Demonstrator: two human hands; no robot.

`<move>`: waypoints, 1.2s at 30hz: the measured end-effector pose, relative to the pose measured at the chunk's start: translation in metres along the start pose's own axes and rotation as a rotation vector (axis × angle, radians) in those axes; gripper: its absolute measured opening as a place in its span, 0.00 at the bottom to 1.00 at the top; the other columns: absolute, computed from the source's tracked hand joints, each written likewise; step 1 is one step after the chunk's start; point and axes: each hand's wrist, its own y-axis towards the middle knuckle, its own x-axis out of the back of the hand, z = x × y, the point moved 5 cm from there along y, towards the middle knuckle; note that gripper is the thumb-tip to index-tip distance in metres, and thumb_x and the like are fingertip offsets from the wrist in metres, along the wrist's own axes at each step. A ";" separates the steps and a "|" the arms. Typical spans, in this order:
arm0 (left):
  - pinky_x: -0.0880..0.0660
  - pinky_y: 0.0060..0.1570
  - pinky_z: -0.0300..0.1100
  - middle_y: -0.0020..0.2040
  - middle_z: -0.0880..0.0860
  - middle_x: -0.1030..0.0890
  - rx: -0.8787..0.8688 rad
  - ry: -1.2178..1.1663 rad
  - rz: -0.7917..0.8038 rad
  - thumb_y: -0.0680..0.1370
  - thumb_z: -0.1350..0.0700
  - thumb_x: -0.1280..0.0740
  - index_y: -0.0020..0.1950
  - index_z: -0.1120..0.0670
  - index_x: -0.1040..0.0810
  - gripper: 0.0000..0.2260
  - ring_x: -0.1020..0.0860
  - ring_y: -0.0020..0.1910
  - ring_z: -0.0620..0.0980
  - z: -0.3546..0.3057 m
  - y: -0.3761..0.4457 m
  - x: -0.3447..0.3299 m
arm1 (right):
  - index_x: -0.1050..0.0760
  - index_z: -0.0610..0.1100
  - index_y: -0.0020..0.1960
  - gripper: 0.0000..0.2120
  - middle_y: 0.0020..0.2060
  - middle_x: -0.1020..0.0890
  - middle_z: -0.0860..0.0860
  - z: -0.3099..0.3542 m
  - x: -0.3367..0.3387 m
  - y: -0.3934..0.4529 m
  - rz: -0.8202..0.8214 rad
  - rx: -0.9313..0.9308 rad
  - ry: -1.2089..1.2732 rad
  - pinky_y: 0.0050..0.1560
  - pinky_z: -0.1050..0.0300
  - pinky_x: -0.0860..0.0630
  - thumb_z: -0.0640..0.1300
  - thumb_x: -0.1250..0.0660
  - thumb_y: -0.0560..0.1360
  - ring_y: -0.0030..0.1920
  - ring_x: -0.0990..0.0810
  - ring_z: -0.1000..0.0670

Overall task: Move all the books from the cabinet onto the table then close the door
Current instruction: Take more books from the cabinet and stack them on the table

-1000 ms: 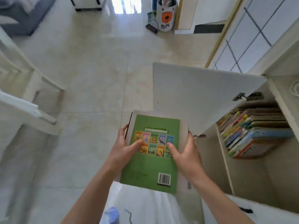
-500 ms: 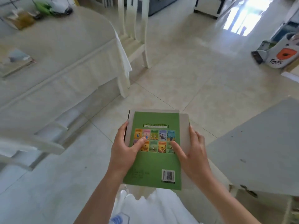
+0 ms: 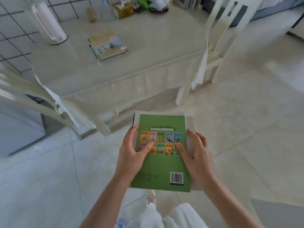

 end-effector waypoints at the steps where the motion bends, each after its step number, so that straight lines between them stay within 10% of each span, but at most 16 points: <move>1: 0.23 0.58 0.59 0.70 0.43 0.29 0.021 -0.004 -0.020 0.69 0.37 0.30 0.71 0.34 0.41 0.34 0.24 0.62 0.49 0.005 0.008 0.010 | 0.35 0.48 0.72 0.27 0.66 0.34 0.53 0.007 -0.011 0.010 0.025 0.010 -0.005 0.47 0.69 0.25 0.51 0.33 0.75 0.53 0.28 0.56; 16: 0.24 0.60 0.57 0.69 0.44 0.27 0.156 -0.096 -0.187 0.70 0.38 0.28 0.72 0.36 0.39 0.34 0.25 0.64 0.49 -0.016 0.176 0.029 | 0.34 0.49 0.70 0.25 0.65 0.32 0.54 0.062 -0.069 0.212 0.189 0.139 -0.068 0.48 0.69 0.28 0.53 0.34 0.75 0.50 0.27 0.59; 23: 0.24 0.45 0.36 0.58 0.40 0.22 0.174 -0.252 -0.357 0.73 0.52 0.26 0.67 0.40 0.32 0.25 0.21 0.52 0.40 -0.057 0.260 0.039 | 0.54 0.55 0.75 0.43 0.66 0.28 0.52 0.101 -0.075 0.327 0.268 0.189 -0.024 0.55 0.44 0.22 0.61 0.32 0.70 0.57 0.23 0.49; 36: 0.22 0.56 0.52 0.61 0.40 0.24 0.242 -0.365 -0.476 0.69 0.52 0.22 0.67 0.40 0.32 0.31 0.21 0.57 0.46 -0.057 0.405 0.108 | 0.61 0.53 0.77 0.59 0.73 0.36 0.48 0.169 -0.161 0.479 0.490 -0.062 0.003 0.71 0.41 0.38 0.58 0.22 0.62 0.71 0.35 0.45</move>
